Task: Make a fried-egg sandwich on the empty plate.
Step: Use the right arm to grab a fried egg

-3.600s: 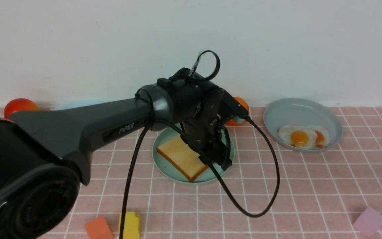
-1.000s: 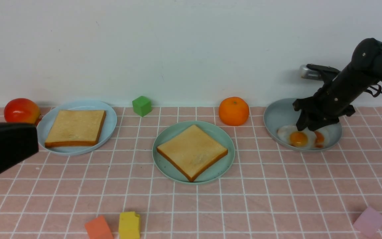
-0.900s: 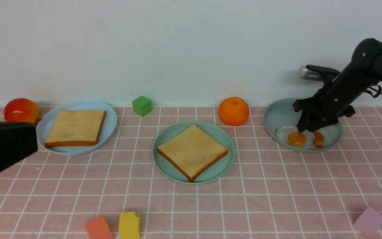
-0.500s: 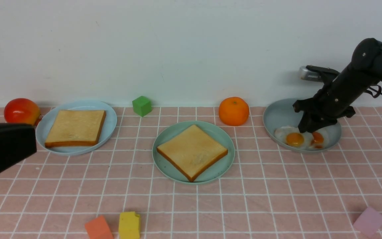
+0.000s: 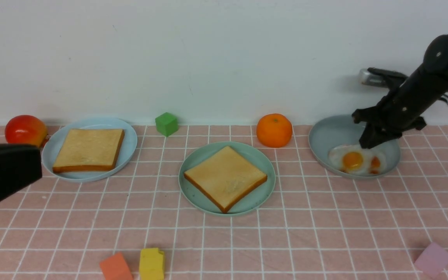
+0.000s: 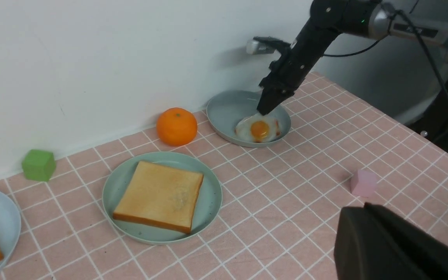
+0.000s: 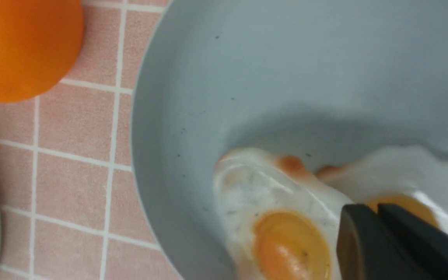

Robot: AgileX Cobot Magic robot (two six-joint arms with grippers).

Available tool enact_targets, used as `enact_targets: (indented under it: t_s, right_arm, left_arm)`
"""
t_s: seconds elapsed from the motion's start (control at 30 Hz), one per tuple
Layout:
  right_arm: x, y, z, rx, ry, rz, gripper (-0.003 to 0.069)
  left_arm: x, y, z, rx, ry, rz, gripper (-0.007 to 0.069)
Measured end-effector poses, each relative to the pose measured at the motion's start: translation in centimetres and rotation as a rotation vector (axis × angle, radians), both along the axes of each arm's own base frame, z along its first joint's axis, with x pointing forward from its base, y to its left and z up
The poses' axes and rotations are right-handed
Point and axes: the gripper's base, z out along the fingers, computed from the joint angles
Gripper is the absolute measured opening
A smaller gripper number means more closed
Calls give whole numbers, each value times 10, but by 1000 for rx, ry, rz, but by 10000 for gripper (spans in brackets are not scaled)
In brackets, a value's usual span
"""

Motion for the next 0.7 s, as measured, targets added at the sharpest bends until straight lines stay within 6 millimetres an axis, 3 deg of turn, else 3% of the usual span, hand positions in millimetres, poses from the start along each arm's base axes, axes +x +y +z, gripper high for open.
enact_targets:
  t_s: [0.2,0.5,0.7]
  right_arm:
    - [-7,-14,25,71,-31,-14,0]
    - [-17,-14,58,77,-83,4,-7]
    - [-22,-13,58,64,-44,25,-2]
  left_arm:
    - [1,1,0,14,-11,8,-13]
    - [2,2,0,42,-32,22,-13]
    - [2,2,0,43,-31,23,-13]
